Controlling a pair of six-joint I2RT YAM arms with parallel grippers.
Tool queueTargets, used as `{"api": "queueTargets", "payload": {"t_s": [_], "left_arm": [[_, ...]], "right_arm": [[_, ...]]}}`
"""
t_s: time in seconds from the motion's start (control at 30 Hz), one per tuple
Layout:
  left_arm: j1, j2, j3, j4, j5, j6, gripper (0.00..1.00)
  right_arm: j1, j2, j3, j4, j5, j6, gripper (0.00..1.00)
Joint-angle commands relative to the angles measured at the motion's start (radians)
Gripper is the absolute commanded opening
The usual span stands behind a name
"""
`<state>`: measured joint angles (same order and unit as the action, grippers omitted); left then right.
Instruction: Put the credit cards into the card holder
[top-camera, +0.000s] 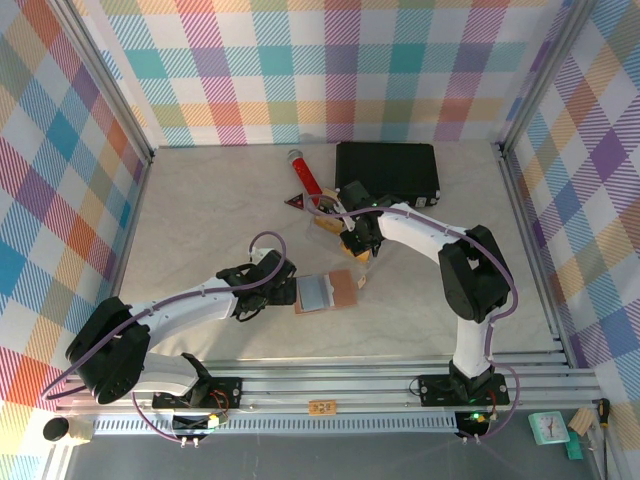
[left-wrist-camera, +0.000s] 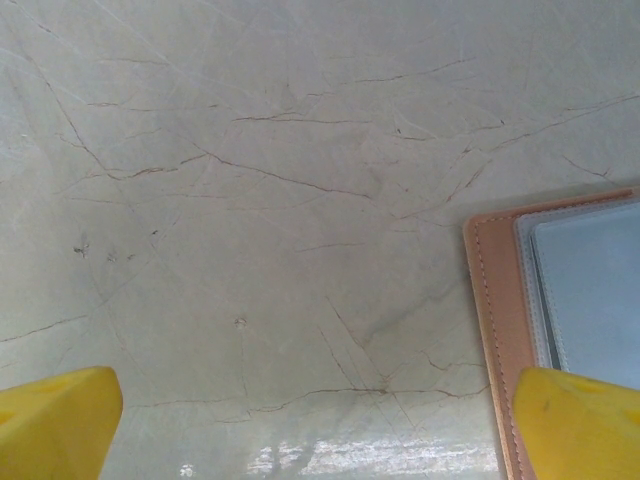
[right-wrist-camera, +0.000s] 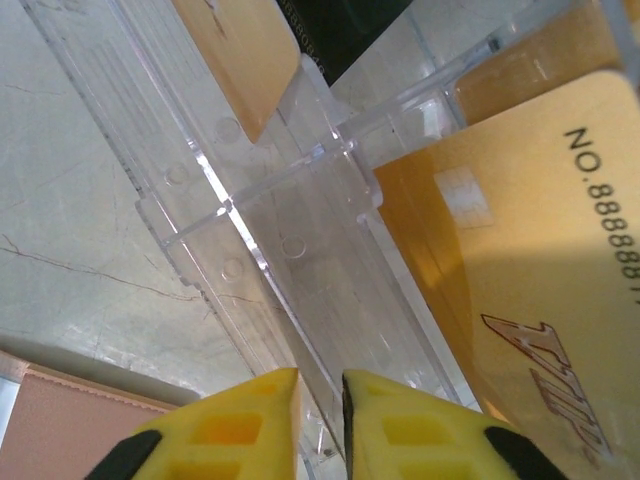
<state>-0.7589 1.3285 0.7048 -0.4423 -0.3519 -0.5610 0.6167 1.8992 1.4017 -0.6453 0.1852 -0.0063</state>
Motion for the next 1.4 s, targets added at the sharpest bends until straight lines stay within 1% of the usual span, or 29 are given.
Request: {"api": "queueTargets", "payload": {"t_s": [0.0, 0.1, 0.23, 0.4, 0.63, 0.83, 1.07, 1.2, 1.37], "left_arm": [[-0.012, 0.009, -0.010, -0.001, -0.002, -0.010, 1.00], [-0.012, 0.010, -0.009, 0.001, 0.001, -0.007, 1.00], [-0.013, 0.009, -0.005, -0.004, 0.004, 0.000, 1.00], [-0.012, 0.002, 0.005, -0.015, 0.008, 0.020, 1.00], [-0.028, -0.011, 0.027, -0.012, 0.048, 0.044, 1.00], [-0.085, 0.046, 0.069, 0.000, 0.041, 0.047, 1.00], [-0.148, 0.160, 0.121, -0.011, -0.025, 0.055, 1.00], [-0.158, 0.205, 0.130, -0.030, -0.078, 0.048, 1.00], [-0.158, 0.237, 0.128, -0.051, -0.113, 0.043, 1.00]], "right_arm": [[0.009, 0.014, 0.011, -0.011, -0.029, -0.034, 0.16], [0.009, 0.009, 0.010, -0.007, -0.053, -0.068, 0.07], [0.009, -0.018, 0.006, -0.004, -0.091, -0.121, 0.00], [0.010, -0.075, 0.008, -0.017, -0.089, -0.136, 0.00], [0.011, -0.201, -0.014, -0.029, -0.113, -0.100, 0.00], [0.011, -0.312, -0.107, 0.042, -0.215, 0.042, 0.00], [0.010, -0.401, -0.294, 0.223, -0.372, 0.234, 0.00], [0.011, -0.420, -0.383, 0.316, -0.437, 0.321, 0.00], [0.011, -0.426, -0.477, 0.428, -0.494, 0.401, 0.00]]}}
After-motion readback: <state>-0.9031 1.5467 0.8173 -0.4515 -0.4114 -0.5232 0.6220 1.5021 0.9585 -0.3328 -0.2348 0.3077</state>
